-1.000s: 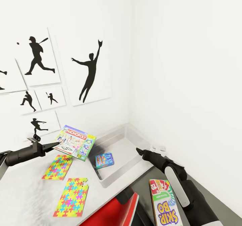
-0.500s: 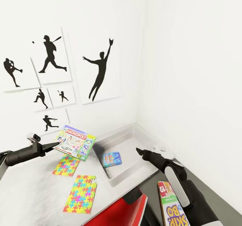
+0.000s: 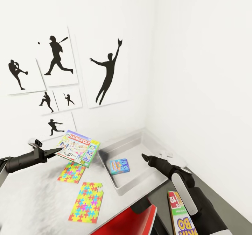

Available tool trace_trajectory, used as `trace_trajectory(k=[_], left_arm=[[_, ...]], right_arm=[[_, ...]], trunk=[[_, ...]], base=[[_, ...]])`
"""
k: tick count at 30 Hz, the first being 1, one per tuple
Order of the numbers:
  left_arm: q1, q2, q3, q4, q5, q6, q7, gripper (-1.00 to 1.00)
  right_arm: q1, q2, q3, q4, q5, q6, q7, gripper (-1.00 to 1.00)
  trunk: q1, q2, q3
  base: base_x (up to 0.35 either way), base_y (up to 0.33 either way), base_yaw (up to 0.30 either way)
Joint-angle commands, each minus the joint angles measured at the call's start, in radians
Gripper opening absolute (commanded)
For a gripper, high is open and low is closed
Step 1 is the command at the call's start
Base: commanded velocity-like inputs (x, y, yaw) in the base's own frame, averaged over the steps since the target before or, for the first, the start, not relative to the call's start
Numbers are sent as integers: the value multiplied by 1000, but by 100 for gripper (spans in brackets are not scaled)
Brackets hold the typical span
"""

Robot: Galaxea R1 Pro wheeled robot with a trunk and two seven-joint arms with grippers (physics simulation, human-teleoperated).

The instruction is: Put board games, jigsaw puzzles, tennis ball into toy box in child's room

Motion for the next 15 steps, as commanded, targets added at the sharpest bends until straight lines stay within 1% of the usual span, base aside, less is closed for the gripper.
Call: trace_trajectory(k=[1,4,15], left_arm=[[-1,0,0,0,0,11,-4,-100],[-1,0,0,0,0,10,-4,-100],[-1,1,0,0,0,9,-4,-100]], right_arm=[[-1,-1,1,-1,-4,4,-2,100],[-1,-1,0,-1,-4,4,-2,100],[-1,-1,1,-1,-4,4,-2,100]], trunk=[[1,-2,-2],[1,-2,-2],[1,-2,-2]], base=[[115,69,1],[95,49,0],[36,17,0]])
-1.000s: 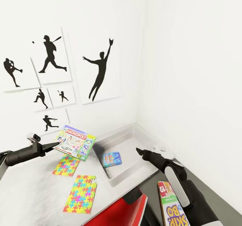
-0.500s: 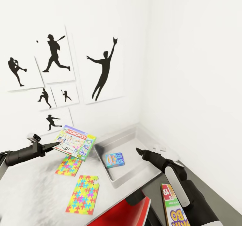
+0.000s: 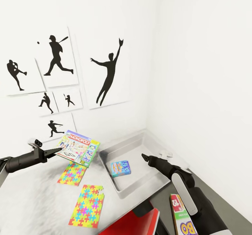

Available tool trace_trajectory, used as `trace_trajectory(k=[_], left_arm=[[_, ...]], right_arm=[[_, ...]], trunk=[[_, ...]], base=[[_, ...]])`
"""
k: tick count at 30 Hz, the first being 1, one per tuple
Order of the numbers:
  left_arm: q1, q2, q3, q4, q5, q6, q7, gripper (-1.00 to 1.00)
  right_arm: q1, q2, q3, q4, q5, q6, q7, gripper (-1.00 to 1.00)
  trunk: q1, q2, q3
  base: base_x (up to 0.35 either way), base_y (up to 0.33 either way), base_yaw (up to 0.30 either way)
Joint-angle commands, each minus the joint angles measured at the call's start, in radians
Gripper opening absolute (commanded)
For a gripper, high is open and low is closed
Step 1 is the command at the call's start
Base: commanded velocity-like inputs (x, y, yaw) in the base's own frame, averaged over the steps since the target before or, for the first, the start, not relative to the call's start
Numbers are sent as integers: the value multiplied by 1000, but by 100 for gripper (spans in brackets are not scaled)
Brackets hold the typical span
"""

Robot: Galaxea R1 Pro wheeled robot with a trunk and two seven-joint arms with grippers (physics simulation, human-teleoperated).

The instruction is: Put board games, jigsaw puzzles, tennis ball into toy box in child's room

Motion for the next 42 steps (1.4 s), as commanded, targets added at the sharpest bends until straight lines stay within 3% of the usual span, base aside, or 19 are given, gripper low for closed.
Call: trace_trajectory(k=[1,34,42], left_arm=[[-1,0,0,0,0,10,-4,-100],[-1,-4,-2,0,0,11,-4,-100],[-1,-8,-2,0,0,10,-4,-100]], right_arm=[[-1,-1,1,-1,-4,4,-2,100],[-1,-12,-2,-14,-8,15,-2,100],[-1,-10,-1,-51,-7,115,-4,100]], trunk=[[1,-2,-2],[1,-2,-2],[1,-2,-2]], base=[[22,11,0],[2,3,0],[0,0,0]])
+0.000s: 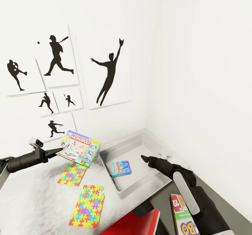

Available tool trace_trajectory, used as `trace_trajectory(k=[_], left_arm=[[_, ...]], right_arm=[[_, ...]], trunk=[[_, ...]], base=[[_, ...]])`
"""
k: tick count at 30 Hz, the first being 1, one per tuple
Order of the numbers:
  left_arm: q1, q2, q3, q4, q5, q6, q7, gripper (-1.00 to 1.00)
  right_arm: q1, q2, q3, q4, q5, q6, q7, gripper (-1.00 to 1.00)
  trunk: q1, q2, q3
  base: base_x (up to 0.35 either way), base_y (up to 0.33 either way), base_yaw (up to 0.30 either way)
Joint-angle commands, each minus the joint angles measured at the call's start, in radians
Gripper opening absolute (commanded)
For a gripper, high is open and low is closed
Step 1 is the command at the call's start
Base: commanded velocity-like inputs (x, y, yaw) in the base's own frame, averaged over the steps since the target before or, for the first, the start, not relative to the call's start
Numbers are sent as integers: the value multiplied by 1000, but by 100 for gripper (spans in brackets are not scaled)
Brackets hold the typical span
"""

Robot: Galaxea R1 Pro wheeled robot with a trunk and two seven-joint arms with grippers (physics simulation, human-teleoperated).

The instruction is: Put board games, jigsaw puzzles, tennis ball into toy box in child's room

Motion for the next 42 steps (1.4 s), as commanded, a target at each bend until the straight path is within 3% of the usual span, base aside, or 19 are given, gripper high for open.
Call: trace_trajectory(k=[1,7,11,15,18,21,30,34,39,42], left_arm=[[-1,0,0,0,0,11,-4,-100],[-1,-3,-2,0,-4,14,-4,-100],[-1,-34,-4,0,-8,17,-4,-100],[-15,-67,-4,-23,-6,33,-4,-100],[-39,-82,-3,-40,-6,66,-2,-100],[-71,-112,-3,-48,-7,87,46,-100],[-192,-223,-3,-51,-3,118,254,-100],[-271,-296,-3,-43,-3,134,385,-100],[-367,-424,-4,-34,-1,155,638,-100],[-419,-478,-3,-6,1,160,769,-100]], right_arm=[[-1,-4,1,-9,-3,25,-2,100],[34,-11,-1,-80,-3,63,-1,100],[92,-11,-19,-121,-2,59,0,100],[110,-12,-75,-130,-3,67,7,100],[116,-15,-117,-133,-2,71,50,100],[125,-28,-148,-133,-2,81,95,100],[132,-45,-220,-141,-3,135,168,100],[135,-45,-229,-142,-3,137,172,100],[138,-45,-233,-141,-2,137,173,100],[138,-45,-244,-141,-1,136,173,100]], trunk=[[1,-2,-2],[1,-2,-2],[1,-2,-2],[1,-2,-2],[1,-2,-2],[1,-2,-2],[1,-2,-2],[1,-2,-2],[1,-2,-2],[1,-2,-2]], base=[[0,0,0],[0,0,0],[0,0,0],[0,0,0],[0,0,0],[0,0,0],[0,0,0],[0,0,0],[0,0,0],[0,0,0]])
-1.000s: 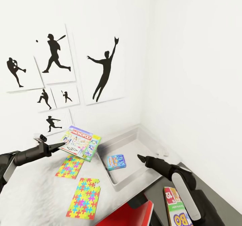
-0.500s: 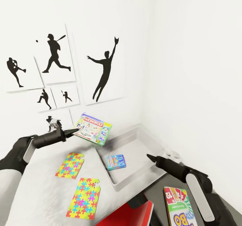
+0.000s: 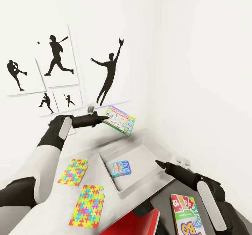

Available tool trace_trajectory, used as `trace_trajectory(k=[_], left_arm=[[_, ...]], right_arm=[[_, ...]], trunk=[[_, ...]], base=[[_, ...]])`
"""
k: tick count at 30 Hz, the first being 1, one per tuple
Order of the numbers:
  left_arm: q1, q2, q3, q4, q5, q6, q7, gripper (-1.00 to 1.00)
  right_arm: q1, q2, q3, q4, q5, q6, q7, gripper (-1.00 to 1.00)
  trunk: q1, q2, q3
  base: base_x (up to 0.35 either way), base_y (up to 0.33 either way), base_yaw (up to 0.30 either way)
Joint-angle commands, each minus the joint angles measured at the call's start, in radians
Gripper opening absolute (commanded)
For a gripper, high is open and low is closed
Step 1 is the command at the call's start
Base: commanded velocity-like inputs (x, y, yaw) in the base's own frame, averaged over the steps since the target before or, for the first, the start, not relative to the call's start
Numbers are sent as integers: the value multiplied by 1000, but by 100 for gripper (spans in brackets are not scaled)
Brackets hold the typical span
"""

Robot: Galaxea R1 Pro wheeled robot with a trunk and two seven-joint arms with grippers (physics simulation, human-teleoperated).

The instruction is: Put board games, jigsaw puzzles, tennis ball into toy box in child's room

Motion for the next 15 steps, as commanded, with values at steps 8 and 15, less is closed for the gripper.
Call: trace_trajectory(k=[8,15], left_arm=[[-131,-106,4,178,5,-44,231,-100],[-145,-200,2,241,-1,-70,362,-100]], right_arm=[[-1,2,-66,0,3,-1,10,100],[-1,1,-94,-8,3,5,20,100]], trunk=[[1,-2,-2],[1,-2,-4]], base=[[0,0,0],[0,0,0]])
